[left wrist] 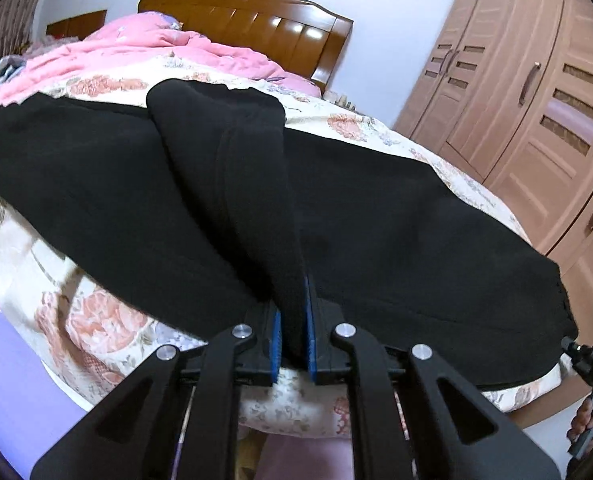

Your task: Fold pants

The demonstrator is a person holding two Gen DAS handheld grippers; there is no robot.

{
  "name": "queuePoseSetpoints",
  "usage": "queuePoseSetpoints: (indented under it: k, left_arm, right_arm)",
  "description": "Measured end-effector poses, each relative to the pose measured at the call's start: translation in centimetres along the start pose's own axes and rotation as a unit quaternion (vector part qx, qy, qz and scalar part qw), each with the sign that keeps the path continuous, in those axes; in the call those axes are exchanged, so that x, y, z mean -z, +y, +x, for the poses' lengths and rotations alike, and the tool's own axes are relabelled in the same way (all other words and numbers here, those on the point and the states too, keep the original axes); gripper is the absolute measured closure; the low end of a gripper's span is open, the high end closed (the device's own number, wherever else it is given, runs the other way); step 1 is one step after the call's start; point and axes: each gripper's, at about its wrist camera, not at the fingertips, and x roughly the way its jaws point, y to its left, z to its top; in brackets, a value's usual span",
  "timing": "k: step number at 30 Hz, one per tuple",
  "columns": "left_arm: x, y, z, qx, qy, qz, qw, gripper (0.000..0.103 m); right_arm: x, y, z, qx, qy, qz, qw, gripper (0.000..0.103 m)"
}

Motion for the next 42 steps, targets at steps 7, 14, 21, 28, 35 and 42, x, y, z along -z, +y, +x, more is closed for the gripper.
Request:
queuePoseSetpoints:
  k: [7,14,21,28,35,42]
  left_arm:
    - [-0.8,-0.1,-5.0,-0.100,-0.075,0.015,0.9920,0.022]
    - [-8.1,-10.4,-4.2,0.016,-0.049,0.132,0.9899,0.011]
    - [-9.3,-25.9,11.1,0.137,0.139,0.235,0.9523,0.012]
    - [-9.8,-26.1,20.6,0.065,0.142,0.251,0.9554,0.011]
    - [-9.3,-26.5,20.4,0.048,0.120,0.267,0.9550,0.005]
    - [-10.3,-25.6,17.6,0.059,0.066,0.246,0.9652,0.005]
  right_arm:
    - [0.3,3.5,-4.0,0.077,-0.027,-0.093,0.992,0.038]
    - [-4.4,10.1,-0.3,0.082,-0.040,-0.215,0.972,0.027]
    - [-7.5,11.1,8.6,0.196,0.041,-0.280,0.939,0.016]
    - [-6.9,5.5,7.9,0.174,0.065,-0.289,0.939,0.016]
    - [-8.5,9.0,8.0,0.182,0.040,-0.282,0.941,0.015]
    - [-7.8,7.1,11.3,0.184,0.046,-0.298,0.935,0.004]
